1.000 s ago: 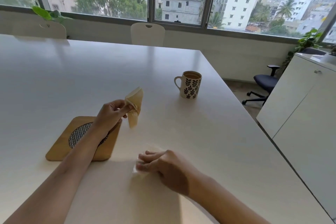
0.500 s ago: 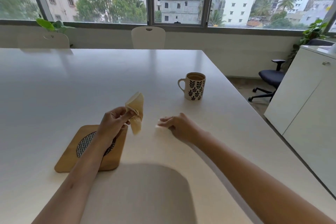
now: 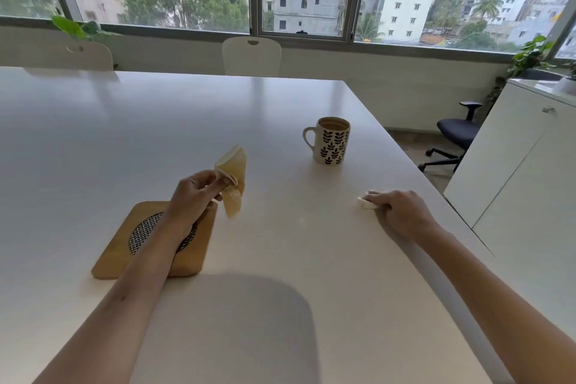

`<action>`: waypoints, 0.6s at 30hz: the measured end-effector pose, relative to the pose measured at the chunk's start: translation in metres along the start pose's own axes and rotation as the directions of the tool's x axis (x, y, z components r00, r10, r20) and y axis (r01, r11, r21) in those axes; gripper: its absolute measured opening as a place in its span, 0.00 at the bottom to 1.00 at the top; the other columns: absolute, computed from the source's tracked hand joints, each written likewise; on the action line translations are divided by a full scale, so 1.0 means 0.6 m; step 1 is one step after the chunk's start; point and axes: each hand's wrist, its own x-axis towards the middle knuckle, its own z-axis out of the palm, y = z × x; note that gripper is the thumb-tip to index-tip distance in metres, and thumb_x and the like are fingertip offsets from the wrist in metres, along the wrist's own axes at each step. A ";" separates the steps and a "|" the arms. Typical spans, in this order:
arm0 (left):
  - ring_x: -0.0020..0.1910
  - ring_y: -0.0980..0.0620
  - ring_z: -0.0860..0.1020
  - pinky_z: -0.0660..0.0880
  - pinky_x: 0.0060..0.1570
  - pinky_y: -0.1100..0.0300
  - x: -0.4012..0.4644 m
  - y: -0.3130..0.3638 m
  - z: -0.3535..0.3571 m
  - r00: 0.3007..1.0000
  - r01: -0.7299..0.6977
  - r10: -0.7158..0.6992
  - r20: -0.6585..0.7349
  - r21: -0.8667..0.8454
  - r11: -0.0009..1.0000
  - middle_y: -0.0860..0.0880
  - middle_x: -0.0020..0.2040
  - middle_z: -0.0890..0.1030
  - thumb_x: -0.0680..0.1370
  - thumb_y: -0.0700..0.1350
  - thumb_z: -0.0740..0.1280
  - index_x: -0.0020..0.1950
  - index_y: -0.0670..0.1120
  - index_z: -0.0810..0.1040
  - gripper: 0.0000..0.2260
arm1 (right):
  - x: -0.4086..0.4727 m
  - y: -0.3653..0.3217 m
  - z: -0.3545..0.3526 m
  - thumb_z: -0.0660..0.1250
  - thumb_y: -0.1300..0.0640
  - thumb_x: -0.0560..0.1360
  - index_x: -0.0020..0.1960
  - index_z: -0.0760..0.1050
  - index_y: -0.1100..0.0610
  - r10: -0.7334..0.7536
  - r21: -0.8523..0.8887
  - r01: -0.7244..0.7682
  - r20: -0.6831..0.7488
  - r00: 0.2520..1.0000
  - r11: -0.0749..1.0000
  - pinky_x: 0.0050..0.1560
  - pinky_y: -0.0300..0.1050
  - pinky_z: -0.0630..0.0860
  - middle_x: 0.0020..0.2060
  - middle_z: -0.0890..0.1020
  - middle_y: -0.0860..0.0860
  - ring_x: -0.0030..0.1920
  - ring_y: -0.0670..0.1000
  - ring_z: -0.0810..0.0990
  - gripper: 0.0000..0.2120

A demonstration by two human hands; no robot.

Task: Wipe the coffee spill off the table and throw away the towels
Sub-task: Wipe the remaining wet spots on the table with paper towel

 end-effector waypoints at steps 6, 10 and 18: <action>0.35 0.55 0.76 0.69 0.36 0.61 -0.004 0.005 0.002 1.000 -0.014 0.014 0.002 0.008 1.000 0.53 0.37 0.82 0.74 0.47 0.70 0.40 0.52 0.83 0.04 | -0.093 -0.062 0.001 0.59 0.68 0.74 0.57 0.80 0.49 -0.046 0.063 0.047 -0.021 0.999 0.997 0.62 0.43 0.68 0.60 0.79 0.48 0.64 0.51 0.75 0.20; 0.36 0.54 0.76 0.70 0.36 0.60 -0.004 0.008 0.002 1.000 -0.012 0.012 0.000 0.012 1.000 0.55 0.36 0.82 0.74 0.47 0.70 0.39 0.53 0.83 0.04 | -0.144 -0.139 0.022 0.62 0.67 0.71 0.53 0.81 0.46 -0.237 0.109 0.239 -0.029 0.971 0.965 0.52 0.50 0.79 0.56 0.82 0.47 0.57 0.53 0.80 0.20; 0.36 0.55 0.76 0.69 0.35 0.62 -0.003 0.006 -0.001 1.000 -0.002 0.002 -0.016 -0.029 1.000 0.56 0.34 0.82 0.73 0.46 0.70 0.42 0.50 0.82 0.02 | -0.171 -0.289 0.083 0.58 0.69 0.71 0.58 0.79 0.55 -0.559 0.400 0.468 0.147 0.816 0.788 0.70 0.48 0.66 0.64 0.76 0.53 0.66 0.54 0.72 0.22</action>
